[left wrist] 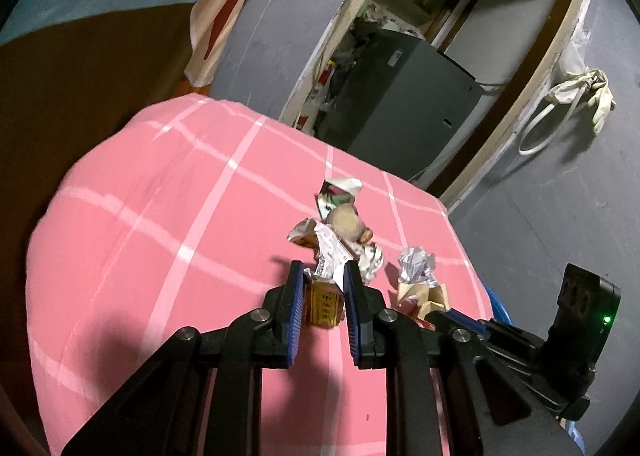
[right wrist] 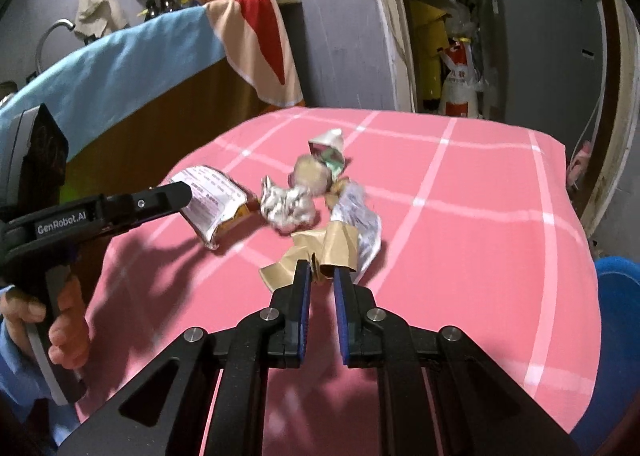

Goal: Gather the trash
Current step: 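Grasp the yellow-printed wrapper with the left gripper while the right gripper grasps tan paper, then carry both held pieces over the blue bucket and open both grippers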

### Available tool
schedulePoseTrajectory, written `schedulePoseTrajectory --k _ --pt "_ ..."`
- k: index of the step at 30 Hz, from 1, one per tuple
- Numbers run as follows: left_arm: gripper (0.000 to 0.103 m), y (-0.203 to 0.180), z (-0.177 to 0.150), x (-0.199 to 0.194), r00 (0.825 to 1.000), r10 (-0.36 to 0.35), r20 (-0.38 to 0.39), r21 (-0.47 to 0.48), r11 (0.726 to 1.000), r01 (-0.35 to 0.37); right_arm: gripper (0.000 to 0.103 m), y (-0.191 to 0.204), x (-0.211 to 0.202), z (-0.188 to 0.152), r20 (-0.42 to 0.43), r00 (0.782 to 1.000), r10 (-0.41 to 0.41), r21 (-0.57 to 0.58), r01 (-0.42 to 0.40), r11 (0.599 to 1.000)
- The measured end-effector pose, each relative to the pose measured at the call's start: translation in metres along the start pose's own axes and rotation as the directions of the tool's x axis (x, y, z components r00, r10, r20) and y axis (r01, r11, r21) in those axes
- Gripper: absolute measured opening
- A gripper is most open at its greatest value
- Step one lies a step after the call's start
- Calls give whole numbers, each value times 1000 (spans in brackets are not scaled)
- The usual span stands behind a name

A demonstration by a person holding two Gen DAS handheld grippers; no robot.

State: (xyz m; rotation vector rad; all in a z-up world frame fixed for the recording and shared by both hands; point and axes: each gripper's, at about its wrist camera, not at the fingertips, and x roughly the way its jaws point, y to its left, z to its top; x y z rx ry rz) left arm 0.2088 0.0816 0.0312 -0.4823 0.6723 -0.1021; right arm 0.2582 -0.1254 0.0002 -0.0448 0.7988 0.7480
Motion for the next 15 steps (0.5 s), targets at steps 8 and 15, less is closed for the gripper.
schedulePoseTrajectory --k 8,15 --pt "11 0 -8 -3 1000 -10 -9 2 1000 10 26 -1 -11 -13 10 1000 -7 2 7 1000" --pt "9 -2 -12 -5 1000 -13 -4 5 1000 13 29 -2 -13 -16 29 999 -18 15 18 1000"
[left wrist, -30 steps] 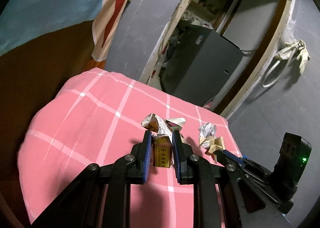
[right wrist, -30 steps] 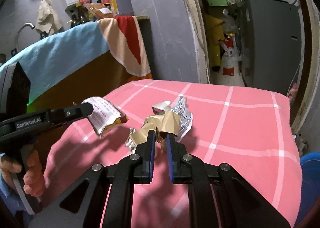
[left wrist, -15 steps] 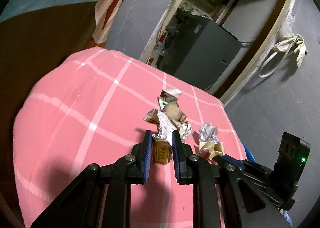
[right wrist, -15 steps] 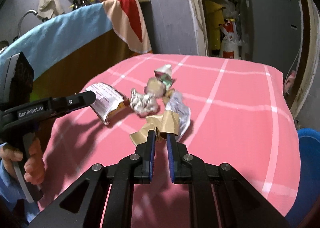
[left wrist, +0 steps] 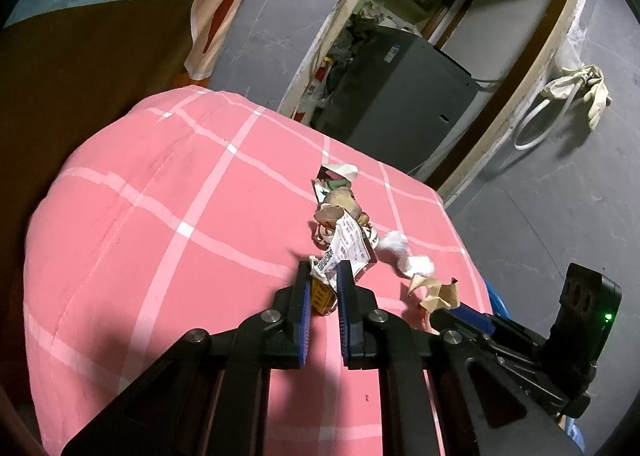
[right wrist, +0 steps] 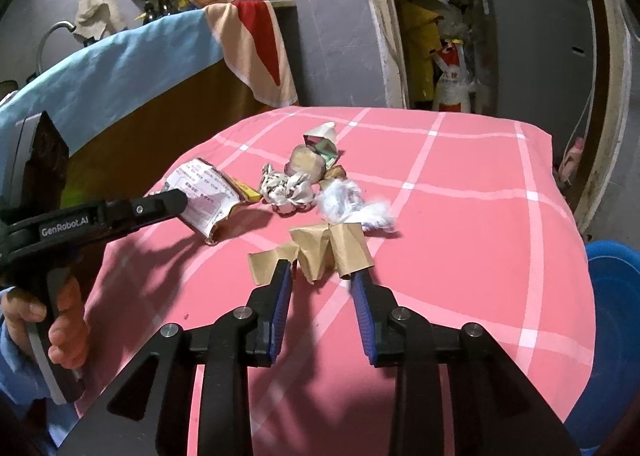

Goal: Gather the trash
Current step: 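Carry both held pieces over the blue bucket and open both grippers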

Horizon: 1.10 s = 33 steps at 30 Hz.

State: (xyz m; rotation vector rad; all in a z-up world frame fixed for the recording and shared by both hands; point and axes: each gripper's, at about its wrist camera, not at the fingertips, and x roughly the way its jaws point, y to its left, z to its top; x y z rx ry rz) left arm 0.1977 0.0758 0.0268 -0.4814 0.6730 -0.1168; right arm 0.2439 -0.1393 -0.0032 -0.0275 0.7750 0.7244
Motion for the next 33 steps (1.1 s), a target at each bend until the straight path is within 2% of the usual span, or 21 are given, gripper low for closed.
schedulePoseTrajectory --k 3,5,6,9,17,23,27,31,33 --pt "9 -1 -1 0 1000 -3 4 4 1000 3 28 -1 0 1 10 1000 2 7 -2 1000" --pt "8 -3 -3 -1 1000 -2 9 12 1000 2 22 -1 -1 1 21 1000 0 5 0 1000" --pt "8 -4 -3 -1 1000 -3 10 13 1000 3 12 -1 -1 1 28 1000 -7 2 7 1000" --pt "8 -6 -3 -3 1000 -13 15 13 1000 13 9 1 -4 1 45 999 -12 -4 12 1000" --pt "8 -13 -3 -11 998 -19 52 35 999 17 8 7 -11 2 85 996 -28 -34 31 999" --pt "8 -21 -2 -17 995 -28 93 52 998 23 8 9 -27 2 162 986 -38 -49 46 998" --pt "8 -33 -1 -23 987 -49 151 85 996 37 8 12 -48 3 263 963 -61 -67 81 994" --pt "8 -52 -1 -30 972 -77 220 133 990 49 8 13 -74 3 378 922 -84 -68 119 991" --pt "8 -63 -1 -33 963 -96 250 153 987 58 8 13 -89 3 438 893 -103 -61 144 988"
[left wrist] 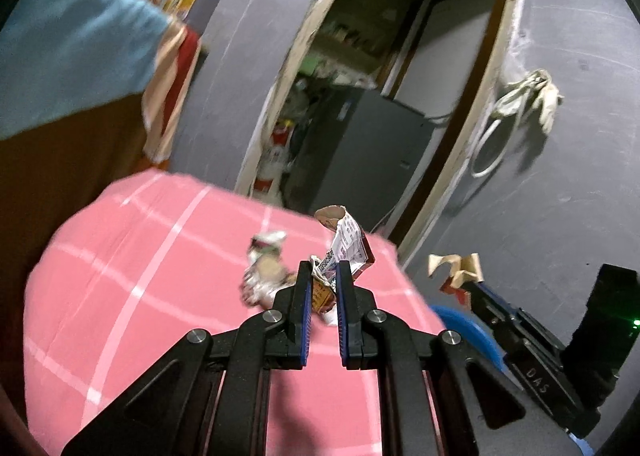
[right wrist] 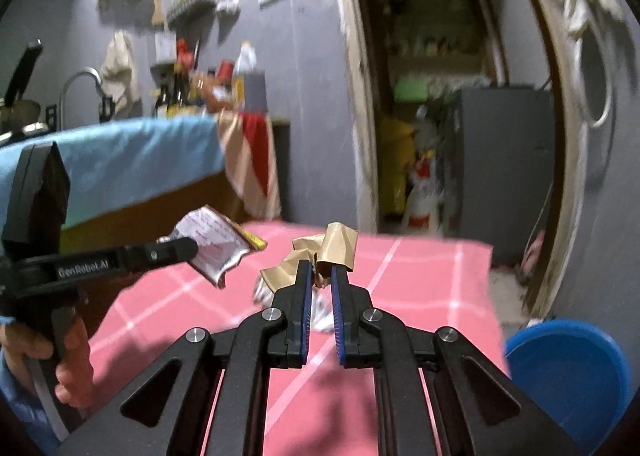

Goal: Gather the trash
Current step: 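Carry both held pieces over the blue bucket and open both grippers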

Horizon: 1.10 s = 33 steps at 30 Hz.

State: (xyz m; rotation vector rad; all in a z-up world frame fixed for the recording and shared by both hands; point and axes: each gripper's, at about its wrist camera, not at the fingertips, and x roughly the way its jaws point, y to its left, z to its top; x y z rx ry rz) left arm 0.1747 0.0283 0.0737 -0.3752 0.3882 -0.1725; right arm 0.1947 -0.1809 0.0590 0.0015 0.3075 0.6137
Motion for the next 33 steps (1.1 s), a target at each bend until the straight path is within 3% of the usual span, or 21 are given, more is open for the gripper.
schedulePoseTrajectory --k 3,8,17,24,28,33 --pt "8 -17 5 -1 998 -32 47 18 999 31 8 -4 -21 8 97 994 -47 -9 48 999" --pt "8 -53 15 4 988 -107 112 63 993 100 8 -16 -53 19 233 962 -142 -22 151 988" --pt "8 -117 13 28 967 -232 109 158 964 214 8 -49 -91 24 315 897 -311 15 323 946" --pt "9 -161 -4 67 959 -282 3 160 947 278 8 -94 -108 13 233 862 -451 125 433 893" --pt "9 -180 -15 90 955 -285 -79 157 943 294 8 -121 -108 5 124 854 -505 195 478 856" --pt "9 -189 -28 111 943 -276 -184 138 943 303 9 -150 -99 -9 -29 859 -511 262 499 826"
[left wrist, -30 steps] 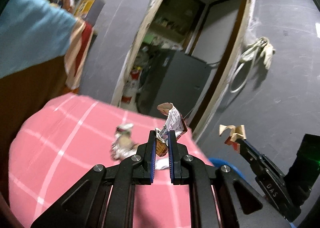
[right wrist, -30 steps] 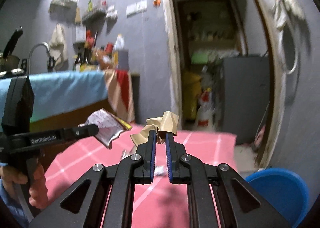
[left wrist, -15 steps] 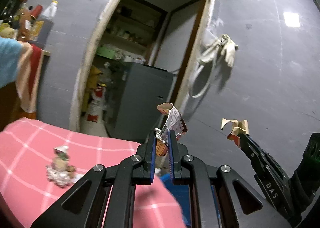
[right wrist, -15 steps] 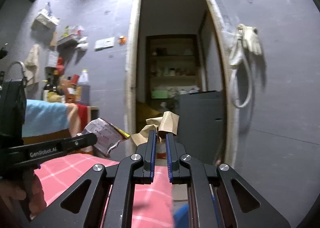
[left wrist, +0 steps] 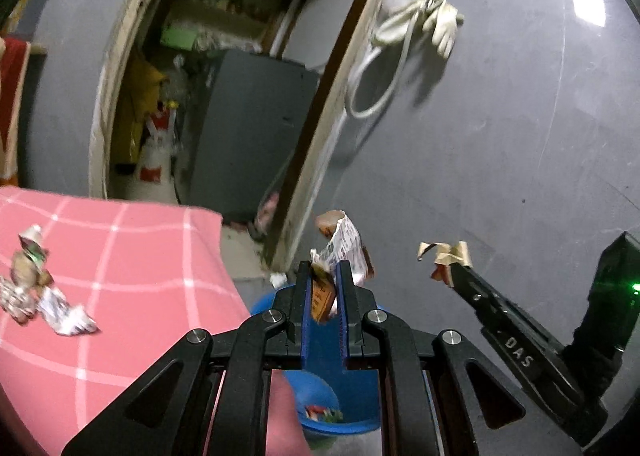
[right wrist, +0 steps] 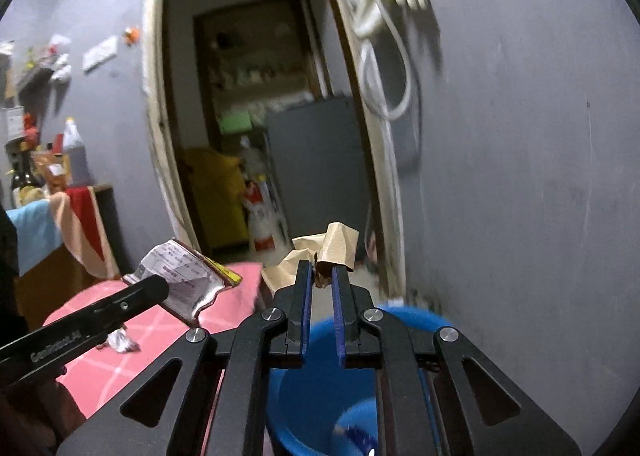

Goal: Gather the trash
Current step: 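Carry both held pieces over the blue bucket and open both grippers, then move both tools back over the remaining trash on the table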

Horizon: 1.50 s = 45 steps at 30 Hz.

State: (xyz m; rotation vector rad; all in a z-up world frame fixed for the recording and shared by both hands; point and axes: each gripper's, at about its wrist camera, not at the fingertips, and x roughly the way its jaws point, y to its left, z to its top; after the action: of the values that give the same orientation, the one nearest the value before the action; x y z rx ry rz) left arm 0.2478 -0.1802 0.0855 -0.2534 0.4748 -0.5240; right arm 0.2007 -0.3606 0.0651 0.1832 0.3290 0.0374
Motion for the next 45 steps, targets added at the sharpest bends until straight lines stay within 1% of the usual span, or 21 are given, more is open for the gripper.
schedulePoseTrajectory --k 2,5,11,14,18,20,21,22,24,26,29,30,31,32,33,35,36,38,40,42,45 --pt "9 1 -2 10 999 -10 -47 -19 1000 9 9 -5 7 -3 -48 999 2 22 -1 1000" --pt "9 2 -7 20 996 -7 -90 -33 999 4 9 -10 11 -7 -86 996 4 46 0 999" --pt "8 8 -16 34 989 -13 -148 -79 997 1 11 -14 21 -11 -141 990 -3 66 12 998" --pt "9 11 -16 32 990 -6 -144 -84 996 -6 25 -18 26 -14 -174 985 -6 81 21 997" --pt "9 15 -14 26 990 12 -144 -71 997 -23 28 -21 27 -14 -184 983 -5 90 22 996" --pt "10 18 -13 24 989 21 -143 -69 997 -31 32 -20 26 -15 -188 982 -3 92 21 996" --pt "11 20 -13 22 989 27 -143 -68 997 -37 38 -20 27 -14 -189 982 -2 92 20 996" --pt "13 21 -13 20 989 33 -142 -67 997 -42 43 -19 27 -15 -188 982 -4 90 21 996" --pt "20 26 -11 15 990 47 -133 -65 996 -56 45 -18 26 -14 -182 983 -5 87 22 996" --pt "30 31 -11 9 991 59 -119 -65 996 -67 48 -16 27 -13 -176 984 -10 82 25 996" --pt "35 37 -8 0 992 75 -99 -59 995 -82 52 -11 29 -12 -174 985 -17 77 31 997" --pt "36 38 -7 -2 992 81 -94 -57 995 -86 56 -11 30 -12 -173 985 -15 77 29 997" --pt "42 39 -6 -5 993 89 -84 -53 994 -93 64 -10 30 -12 -168 986 -13 77 27 997" --pt "51 41 -5 -10 993 100 -69 -51 993 -104 68 -9 28 -11 -156 988 -9 75 21 997" --pt "56 43 -3 -13 992 112 -51 -51 992 -115 73 -7 26 -10 -143 990 -4 74 14 997" --pt "71 47 -2 -24 992 129 -3 -58 990 -129 76 -3 21 -8 -103 995 7 66 0 998" --pt "74 49 -1 -30 990 136 24 -62 989 -134 80 0 18 -7 -77 997 13 61 -8 998" --pt "86 54 1 -44 983 164 81 -65 985 -159 87 5 11 -4 -24 999 27 56 -26 998" --pt "93 57 2 -57 973 193 128 -59 981 -187 93 10 3 -1 37 998 55 53 -57 997" --pt "96 60 3 -71 957 223 184 -44 975 -219 103 15 -3 1 89 993 84 48 -88 995" --pt "98 66 5 -89 933 264 242 -19 963 -268 103 27 -10 3 147 981 129 30 -134 990"
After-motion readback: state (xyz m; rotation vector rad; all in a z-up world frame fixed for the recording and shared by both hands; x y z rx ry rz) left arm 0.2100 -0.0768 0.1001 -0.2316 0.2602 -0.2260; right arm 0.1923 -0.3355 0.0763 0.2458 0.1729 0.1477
